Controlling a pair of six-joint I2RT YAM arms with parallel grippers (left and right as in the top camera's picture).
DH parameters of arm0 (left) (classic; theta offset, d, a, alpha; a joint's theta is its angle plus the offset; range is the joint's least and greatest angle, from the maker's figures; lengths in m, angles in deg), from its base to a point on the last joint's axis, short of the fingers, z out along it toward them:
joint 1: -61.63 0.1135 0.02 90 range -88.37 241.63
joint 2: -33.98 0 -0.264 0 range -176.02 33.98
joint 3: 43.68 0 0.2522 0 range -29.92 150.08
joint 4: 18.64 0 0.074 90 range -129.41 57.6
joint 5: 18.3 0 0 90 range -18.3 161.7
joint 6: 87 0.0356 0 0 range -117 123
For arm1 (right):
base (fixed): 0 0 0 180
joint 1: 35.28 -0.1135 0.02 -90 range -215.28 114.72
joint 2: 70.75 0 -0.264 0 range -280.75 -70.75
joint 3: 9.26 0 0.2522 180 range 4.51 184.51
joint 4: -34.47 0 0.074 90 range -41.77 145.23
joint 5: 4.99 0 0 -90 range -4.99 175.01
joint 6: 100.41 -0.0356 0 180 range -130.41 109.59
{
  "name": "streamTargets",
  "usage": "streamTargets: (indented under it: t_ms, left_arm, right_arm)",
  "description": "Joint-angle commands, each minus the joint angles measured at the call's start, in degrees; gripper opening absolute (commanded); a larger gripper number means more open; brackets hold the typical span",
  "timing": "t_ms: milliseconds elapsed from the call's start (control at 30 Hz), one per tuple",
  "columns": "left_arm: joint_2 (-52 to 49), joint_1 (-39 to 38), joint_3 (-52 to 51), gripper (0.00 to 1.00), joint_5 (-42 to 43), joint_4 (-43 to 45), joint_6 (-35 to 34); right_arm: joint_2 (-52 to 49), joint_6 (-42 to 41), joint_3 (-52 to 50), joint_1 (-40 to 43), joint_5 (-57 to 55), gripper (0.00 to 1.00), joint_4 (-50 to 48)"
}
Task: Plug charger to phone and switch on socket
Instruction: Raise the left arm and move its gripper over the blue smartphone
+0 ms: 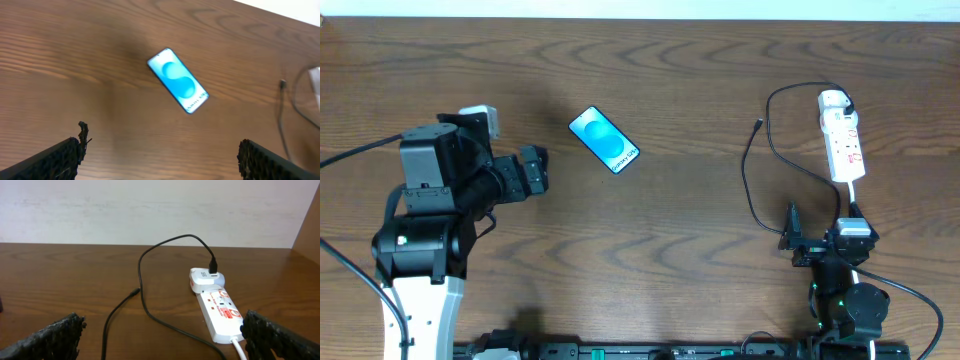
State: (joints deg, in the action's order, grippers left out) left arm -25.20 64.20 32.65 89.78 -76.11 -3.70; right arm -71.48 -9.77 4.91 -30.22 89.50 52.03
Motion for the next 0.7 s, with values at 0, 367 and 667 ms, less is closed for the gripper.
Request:
streamTargets:
  t_ms: [0, 367, 667]
  left_arm:
    - [0.04, 0.24, 1.2, 1.0, 3.98, -1.07, -0.52]
    - [0.09, 0.24, 1.22, 0.99, 3.98, -1.14, -1.16]
    - [-1.09, 0.24, 4.57, 0.99, 1.75, -1.66, -5.05]
  right_arm:
    - [0.17, 0.28, -0.09, -0.26, 0.17, 0.99, 0.2]
    - [0.17, 0.28, -0.09, -0.26, 0.17, 0.99, 0.22]
    - [0.17, 0.28, -0.09, -0.26, 0.17, 0.99, 0.22]
